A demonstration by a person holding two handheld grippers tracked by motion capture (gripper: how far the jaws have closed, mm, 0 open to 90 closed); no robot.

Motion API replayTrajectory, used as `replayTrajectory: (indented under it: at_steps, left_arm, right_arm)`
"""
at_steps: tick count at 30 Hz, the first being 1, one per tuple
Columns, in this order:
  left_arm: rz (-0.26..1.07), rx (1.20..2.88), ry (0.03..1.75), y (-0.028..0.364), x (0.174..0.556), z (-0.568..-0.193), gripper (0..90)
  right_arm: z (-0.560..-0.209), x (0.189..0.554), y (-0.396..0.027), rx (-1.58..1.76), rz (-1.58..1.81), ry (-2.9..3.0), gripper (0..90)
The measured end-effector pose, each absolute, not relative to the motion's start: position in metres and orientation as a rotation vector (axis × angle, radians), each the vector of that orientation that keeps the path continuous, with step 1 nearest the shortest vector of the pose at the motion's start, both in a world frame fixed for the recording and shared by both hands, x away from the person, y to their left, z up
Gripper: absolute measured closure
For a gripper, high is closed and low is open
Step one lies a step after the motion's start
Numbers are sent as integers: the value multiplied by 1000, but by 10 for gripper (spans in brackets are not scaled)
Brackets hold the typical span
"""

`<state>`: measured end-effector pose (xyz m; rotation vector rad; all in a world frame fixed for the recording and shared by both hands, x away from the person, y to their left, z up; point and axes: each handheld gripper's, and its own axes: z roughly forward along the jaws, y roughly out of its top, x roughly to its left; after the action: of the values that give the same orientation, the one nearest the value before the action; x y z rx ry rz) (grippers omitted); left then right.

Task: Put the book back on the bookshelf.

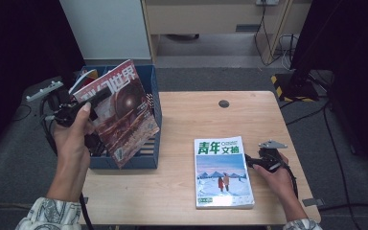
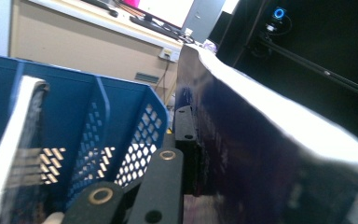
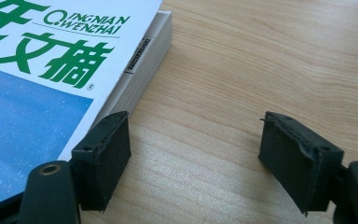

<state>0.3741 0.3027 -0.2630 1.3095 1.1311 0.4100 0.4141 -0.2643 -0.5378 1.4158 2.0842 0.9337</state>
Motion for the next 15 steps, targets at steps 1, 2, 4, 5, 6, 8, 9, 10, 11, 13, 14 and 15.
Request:
replayTrajectory:
  at_steps: [1, 2, 4, 5, 6, 8, 9, 10, 11, 13, 14, 15]
  left_arm:
    - [412, 1305, 1135, 305, 373, -263, 834]
    - [417, 1303, 1140, 308, 372, -263, 835]
    - [425, 1302, 1146, 312, 371, -263, 835]
    - [428, 1301, 1148, 313, 371, -263, 835]
    - [433, 1299, 1150, 315, 370, -263, 835]
    - [440, 1296, 1155, 318, 369, -263, 834]
    - [443, 1295, 1156, 320, 368, -263, 834]
    - [446, 1293, 1158, 321, 368, -263, 834]
    - [451, 1291, 1161, 323, 367, -263, 834]
    - [461, 1296, 1163, 325, 366, -263, 834]
    - [465, 1296, 1167, 326, 366, -263, 834]
    - [471, 1299, 1169, 328, 365, -263, 834]
  right_arm:
    - [-538, 414, -264, 1417, 934, 2084, 246]
    - [-538, 414, -264, 1416, 934, 2084, 246]
    - [-538, 414, -264, 1417, 933, 2084, 246]
    - [-538, 414, -264, 1419, 933, 2084, 246]
    - [-538, 414, -264, 1420, 933, 2084, 246]
    - [-538, 414, -264, 1420, 934, 2084, 246]
    - [-538, 414, -264, 1420, 934, 2084, 246]
    - [-538, 414, -264, 1420, 933, 2084, 246]
    - [-538, 414, -264, 1420, 934, 2084, 246]
    - [-538, 414, -264, 1420, 934, 2084, 246]
    - [-538, 414, -264, 1420, 934, 2085, 246]
    - [-538, 414, -264, 1419, 934, 2085, 245]
